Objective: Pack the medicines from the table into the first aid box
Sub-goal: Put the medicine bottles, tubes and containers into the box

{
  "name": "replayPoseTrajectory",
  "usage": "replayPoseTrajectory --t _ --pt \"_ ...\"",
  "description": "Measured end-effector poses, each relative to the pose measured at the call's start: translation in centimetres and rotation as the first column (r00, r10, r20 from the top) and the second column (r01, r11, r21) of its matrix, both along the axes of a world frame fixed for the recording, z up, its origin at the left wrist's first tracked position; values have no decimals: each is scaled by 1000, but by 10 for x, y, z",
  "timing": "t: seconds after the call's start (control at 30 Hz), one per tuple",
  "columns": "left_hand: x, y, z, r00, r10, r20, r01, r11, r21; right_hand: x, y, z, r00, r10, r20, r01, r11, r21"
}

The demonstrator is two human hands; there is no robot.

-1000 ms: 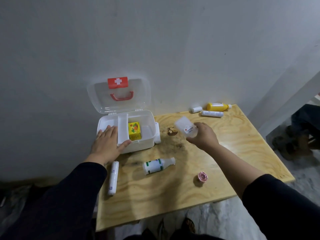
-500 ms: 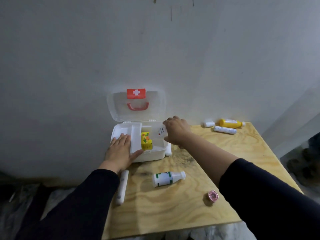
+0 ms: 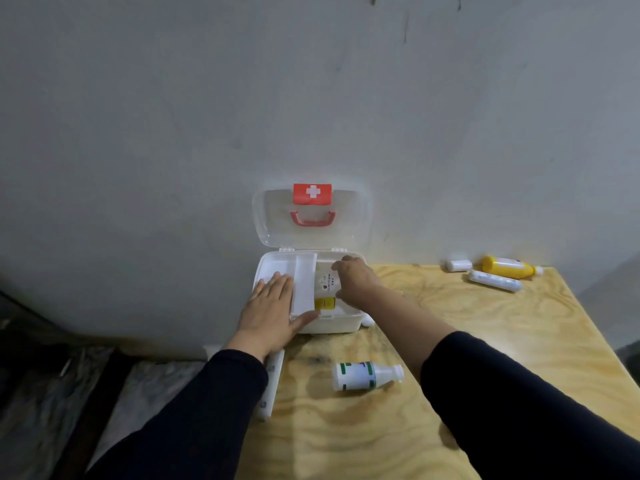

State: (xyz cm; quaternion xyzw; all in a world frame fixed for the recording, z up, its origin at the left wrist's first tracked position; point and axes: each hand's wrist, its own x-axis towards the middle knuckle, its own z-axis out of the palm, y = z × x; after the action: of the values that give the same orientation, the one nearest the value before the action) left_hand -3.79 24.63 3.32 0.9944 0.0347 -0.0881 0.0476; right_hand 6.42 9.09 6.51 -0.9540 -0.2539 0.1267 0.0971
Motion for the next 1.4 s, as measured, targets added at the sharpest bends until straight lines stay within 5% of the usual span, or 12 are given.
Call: replayPoseTrajectory --t 0.5,0.77,0.93,1.17,1.4 --pt "0 1 -2 1000 5 19 -6 1000 11 -4 9 -9 999 -25 -36 31 982 185" --pt "-2 0 1 1000 3 2 -3 1000 14 -35 -48 14 989 -109 100 61 917 394" --pt "-3 -1 4 999 11 -30 -10 1000 15 -67 -97 1 971 -239 24 199 857 475" --pt "-3 -3 4 1000 3 -30 -2 999 39 -110 -128 -32 940 -196 -279 301 861 411" --pt "-4 -3 5 1000 3 -27 -1 998 55 -119 -131 -52 942 -195 -272 277 911 306"
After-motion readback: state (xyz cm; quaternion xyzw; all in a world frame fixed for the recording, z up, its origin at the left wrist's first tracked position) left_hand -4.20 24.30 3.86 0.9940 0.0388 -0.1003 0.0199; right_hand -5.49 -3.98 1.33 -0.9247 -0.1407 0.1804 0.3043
